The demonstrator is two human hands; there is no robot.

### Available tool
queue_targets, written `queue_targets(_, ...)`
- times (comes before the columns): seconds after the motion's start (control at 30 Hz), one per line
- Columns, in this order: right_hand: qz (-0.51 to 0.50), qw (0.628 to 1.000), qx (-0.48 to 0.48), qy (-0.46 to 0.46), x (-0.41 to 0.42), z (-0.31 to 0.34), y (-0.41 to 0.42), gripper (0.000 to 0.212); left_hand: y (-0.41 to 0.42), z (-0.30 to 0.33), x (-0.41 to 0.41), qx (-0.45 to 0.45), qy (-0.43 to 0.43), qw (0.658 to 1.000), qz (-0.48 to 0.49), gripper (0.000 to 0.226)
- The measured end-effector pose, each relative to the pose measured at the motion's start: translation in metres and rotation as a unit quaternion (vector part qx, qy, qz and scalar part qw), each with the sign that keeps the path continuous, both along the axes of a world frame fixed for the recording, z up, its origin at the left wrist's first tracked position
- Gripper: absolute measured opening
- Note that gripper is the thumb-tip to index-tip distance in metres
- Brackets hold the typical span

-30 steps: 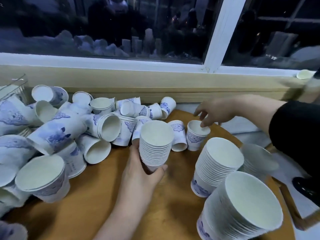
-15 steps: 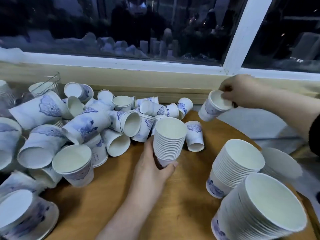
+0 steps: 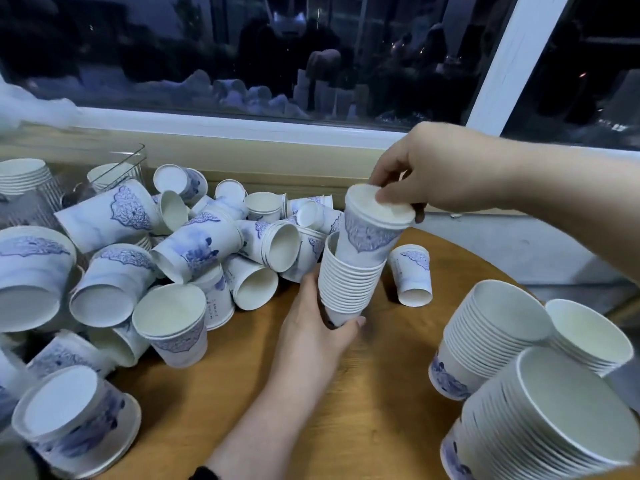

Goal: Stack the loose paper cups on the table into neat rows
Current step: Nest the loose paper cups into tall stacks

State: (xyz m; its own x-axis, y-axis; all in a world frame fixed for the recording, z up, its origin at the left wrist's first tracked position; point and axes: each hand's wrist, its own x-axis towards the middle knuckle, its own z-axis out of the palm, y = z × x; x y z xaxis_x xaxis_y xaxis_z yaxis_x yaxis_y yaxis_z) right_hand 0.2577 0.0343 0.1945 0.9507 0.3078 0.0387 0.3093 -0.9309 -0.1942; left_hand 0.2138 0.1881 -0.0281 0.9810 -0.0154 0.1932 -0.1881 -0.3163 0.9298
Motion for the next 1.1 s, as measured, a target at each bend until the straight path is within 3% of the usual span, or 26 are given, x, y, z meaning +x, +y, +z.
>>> queue_targets(0.07, 0.019, 0.999, -0.009, 0.037, 0.001, -0.005, 0.001, 0.017, 0.000, 0.000, 0.001, 0.001, -0.004, 1.000, 0.003, 0.070)
queue_targets(0.2, -0.032, 0.999, -0.041, 0.009, 0.033, -0.011, -0.029, 0.025, -0.002, -0.001, 0.005, -0.002, -0.003, 1.000, 0.000, 0.068)
queue_targets(0.37, -0.089, 0.957, -0.130, 0.243, 0.061, -0.048, -0.071, 0.064, -0.003, -0.001, 0.008, -0.013, 0.003, 1.000, -0.010, 0.070)
queue_targets(0.47, -0.107, 0.938, -0.177, 0.279, 0.071, -0.075, -0.078, 0.071, -0.003, -0.002, 0.010, -0.012, -0.001, 1.000, -0.013, 0.072)
queue_targets(0.53, -0.110, 0.935, -0.179, 0.285, 0.077, -0.088, -0.083, 0.061, -0.002, -0.003, 0.011, -0.009, -0.006, 1.000, -0.017, 0.074)
queue_targets(0.7, -0.098, 0.956, -0.122, 0.250, 0.080, -0.080, -0.074, 0.017, -0.001, -0.006, 0.013, -0.006, -0.012, 1.000, -0.014, 0.070)
queue_targets(0.8, -0.074, 0.989, -0.096, 0.086, 0.072, -0.043, -0.060, 0.016, -0.001, -0.005, 0.013, 0.000, -0.019, 1.000, -0.010, 0.073)
queue_targets(0.87, -0.058, 0.996, 0.002, -0.060, 0.054, -0.014, -0.046, 0.017, -0.001, -0.005, 0.013, -0.001, -0.020, 1.000, -0.005, 0.074)
queue_targets(0.97, 0.025, 0.974, 0.194, -0.117, 0.017, 0.016, -0.023, 0.013, -0.001, -0.003, 0.013, -0.007, -0.019, 1.000, 0.007, 0.074)
queue_targets(1.1, 0.084, 0.986, 0.100, -0.103, -0.009, 0.015, -0.008, 0.010, 0.000, -0.002, 0.012, -0.014, -0.022, 0.999, 0.018, 0.073)
